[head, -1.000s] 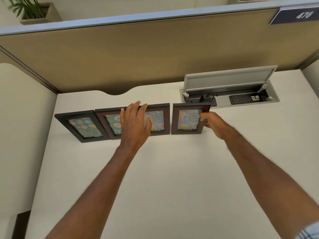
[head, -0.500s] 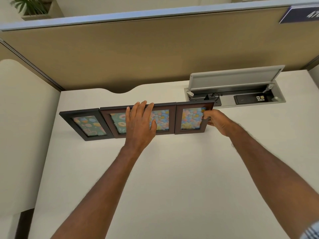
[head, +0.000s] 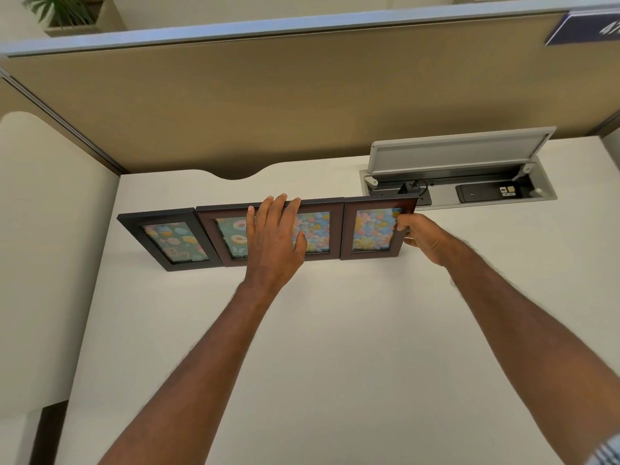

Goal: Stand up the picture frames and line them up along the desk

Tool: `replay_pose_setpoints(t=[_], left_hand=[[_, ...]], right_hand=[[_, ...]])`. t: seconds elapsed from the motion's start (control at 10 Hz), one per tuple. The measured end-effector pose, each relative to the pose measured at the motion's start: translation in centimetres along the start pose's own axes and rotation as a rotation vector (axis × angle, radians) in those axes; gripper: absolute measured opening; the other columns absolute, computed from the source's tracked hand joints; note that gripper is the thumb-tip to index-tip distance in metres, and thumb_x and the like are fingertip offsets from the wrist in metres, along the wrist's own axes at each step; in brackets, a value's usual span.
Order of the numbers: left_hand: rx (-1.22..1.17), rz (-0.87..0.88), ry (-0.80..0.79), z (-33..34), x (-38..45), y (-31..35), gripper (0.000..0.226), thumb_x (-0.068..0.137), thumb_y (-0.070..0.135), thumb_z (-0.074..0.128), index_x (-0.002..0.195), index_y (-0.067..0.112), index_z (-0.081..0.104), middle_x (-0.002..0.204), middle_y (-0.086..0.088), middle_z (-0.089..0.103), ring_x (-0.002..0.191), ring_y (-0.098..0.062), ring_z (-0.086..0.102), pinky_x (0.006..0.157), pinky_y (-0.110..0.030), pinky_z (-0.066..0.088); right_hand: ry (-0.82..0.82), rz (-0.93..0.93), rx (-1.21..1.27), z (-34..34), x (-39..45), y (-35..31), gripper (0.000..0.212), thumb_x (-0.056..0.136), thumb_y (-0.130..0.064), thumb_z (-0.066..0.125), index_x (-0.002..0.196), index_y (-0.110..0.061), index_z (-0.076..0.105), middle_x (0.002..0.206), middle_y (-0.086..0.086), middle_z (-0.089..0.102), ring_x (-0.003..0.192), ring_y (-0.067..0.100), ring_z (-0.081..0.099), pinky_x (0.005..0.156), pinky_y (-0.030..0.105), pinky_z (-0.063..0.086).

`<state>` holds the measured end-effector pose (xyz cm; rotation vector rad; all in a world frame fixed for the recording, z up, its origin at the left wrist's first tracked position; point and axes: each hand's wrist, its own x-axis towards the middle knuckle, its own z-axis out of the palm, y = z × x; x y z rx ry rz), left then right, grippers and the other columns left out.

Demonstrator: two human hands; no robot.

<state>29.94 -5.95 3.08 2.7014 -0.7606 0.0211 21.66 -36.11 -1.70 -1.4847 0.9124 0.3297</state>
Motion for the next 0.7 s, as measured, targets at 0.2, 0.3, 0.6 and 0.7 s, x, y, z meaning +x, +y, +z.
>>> replay_pose_setpoints(t=[0.2,0.3,0.6,0.7], left_hand=[[0.006,0.000,-0.015,0.1,-0.1,-0.1,0.067,0.093,0.029,0.063,0.154,0.020,0.037,0.161,-0.009,0.037,0.152,-0.030,0.026,0.126,-0.057,0.013],[0.010,0.000,-0.020,0.3,0.1,-0.3,0.068,0.093,0.029,0.063,0.155,0.020,0.036,0.162,-0.009,0.035,0.153,-0.030,0.025,0.126,-0.058,0.013],[0.044,0.037,-0.053,0.0,-0.2,-0.5,0.073,0.096,0.032,0.059,0.160,0.023,0.025,0.170,-0.007,0.019,0.158,-0.029,0.012,0.125,-0.060,0.010],[0.038,0.039,0.057,0.3,-2.1,-0.4,0.071,0.095,0.032,0.055,0.159,0.020,0.027,0.171,-0.008,0.017,0.158,-0.029,0.010,0.125,-0.059,0.010]], right_hand=[[0.004,-0.005,0.013,0.3,-0.2,0.0,0.045,0.090,-0.010,0.051,0.135,-0.010,0.047,0.141,0.013,0.055,0.133,0.031,0.048,0.119,0.049,0.032],[0.008,-0.017,0.012,0.5,-0.2,-0.1,0.043,0.091,-0.007,0.050,0.134,-0.010,0.048,0.141,0.013,0.055,0.134,0.031,0.047,0.119,0.048,0.032],[0.350,-0.260,0.076,2.1,-2.9,0.9,0.048,0.091,-0.009,0.058,0.136,-0.017,0.043,0.142,0.006,0.048,0.128,0.023,0.048,0.082,0.024,0.047],[0.636,-0.410,-0.024,4.6,-5.2,3.9,0.057,0.087,-0.016,0.066,0.139,-0.015,0.043,0.144,0.009,0.044,0.127,0.024,0.047,0.095,0.037,0.048]])
